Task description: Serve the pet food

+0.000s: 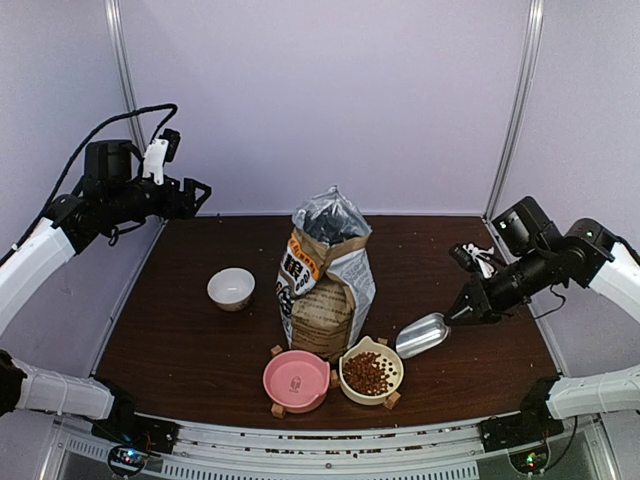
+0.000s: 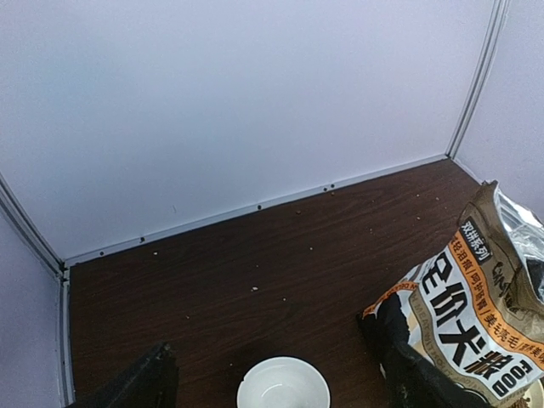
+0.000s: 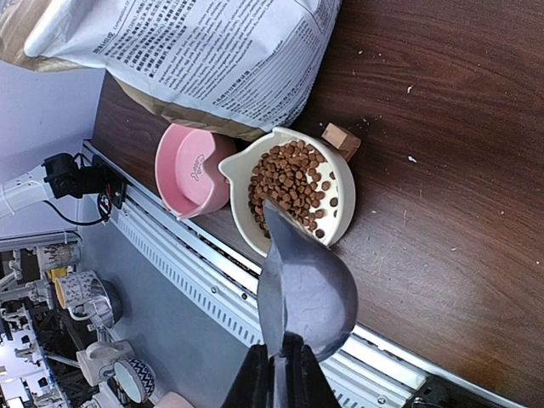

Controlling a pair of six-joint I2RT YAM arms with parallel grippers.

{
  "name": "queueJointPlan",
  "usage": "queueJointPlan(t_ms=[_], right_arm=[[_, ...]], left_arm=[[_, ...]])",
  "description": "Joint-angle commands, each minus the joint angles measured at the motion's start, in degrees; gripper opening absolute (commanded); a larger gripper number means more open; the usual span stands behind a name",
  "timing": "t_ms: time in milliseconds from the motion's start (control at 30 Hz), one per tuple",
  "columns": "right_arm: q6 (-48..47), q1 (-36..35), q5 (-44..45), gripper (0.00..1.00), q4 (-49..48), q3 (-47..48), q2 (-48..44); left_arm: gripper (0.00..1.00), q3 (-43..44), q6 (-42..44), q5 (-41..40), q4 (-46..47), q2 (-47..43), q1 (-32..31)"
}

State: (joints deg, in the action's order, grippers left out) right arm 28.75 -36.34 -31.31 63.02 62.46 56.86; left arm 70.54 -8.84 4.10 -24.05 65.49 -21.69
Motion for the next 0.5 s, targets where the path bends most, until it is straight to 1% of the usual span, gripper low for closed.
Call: queueJointPlan(t_ms=[0,67,133,233,333,467], right_arm=[[-2.23,-0.93,4.45,0.00,0.92,4.21,0.87],[-1.57,-0.94,5.40,0.00,-0.13,7.86,0.28],[-0.98,-0.92,6.41,0.00,-1.51,12.23,-0.08],[-0.12,-0.86,6.11,0.00,-5.14,18.55,1.06],[0.17,-0.93,5.75,0.00,-9.50,23.28,3.70],[-0.62,-1.20,6.05,0.00,-13.08,28.20,10.27]], left_arm=[[0.87,0.65,0.67,2.85,2.28,-0.99,0.11],[0.86,0.80,1.03,5.75,2.54,-0.49,0.05],[0.85,0.74,-0.03,10.28,3.59,0.29,-0.58],[0.83,0.85,-2.30,16.63,5.74,2.36,-3.73],[0.83,3.42,-3.02,20.13,5.82,6.22,-8.01],[0.82,7.34,-5.11,24.57,5.69,11.16,-10.71]])
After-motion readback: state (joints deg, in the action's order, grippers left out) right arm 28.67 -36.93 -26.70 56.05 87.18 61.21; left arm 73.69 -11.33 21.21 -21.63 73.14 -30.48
